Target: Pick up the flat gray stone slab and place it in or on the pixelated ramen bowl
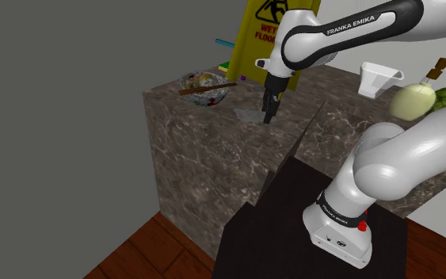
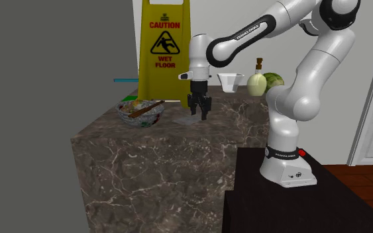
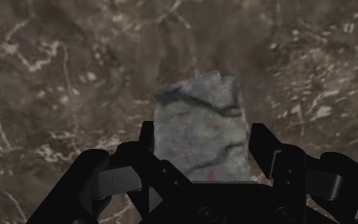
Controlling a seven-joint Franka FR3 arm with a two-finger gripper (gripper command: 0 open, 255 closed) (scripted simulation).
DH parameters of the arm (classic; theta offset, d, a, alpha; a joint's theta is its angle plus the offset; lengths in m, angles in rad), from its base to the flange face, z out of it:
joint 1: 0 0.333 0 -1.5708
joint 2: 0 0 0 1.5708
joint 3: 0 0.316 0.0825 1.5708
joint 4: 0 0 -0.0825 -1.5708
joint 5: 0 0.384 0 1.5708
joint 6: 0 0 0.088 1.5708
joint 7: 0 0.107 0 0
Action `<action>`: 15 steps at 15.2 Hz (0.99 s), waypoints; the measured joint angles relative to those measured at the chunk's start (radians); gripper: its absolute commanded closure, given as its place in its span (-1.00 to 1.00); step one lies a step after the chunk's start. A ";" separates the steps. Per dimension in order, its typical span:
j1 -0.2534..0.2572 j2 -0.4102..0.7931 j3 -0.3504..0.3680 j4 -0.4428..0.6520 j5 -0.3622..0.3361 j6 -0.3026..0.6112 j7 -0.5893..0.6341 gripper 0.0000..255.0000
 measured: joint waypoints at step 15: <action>0.001 -0.065 0.028 0.130 0.009 -0.194 0.013 1.00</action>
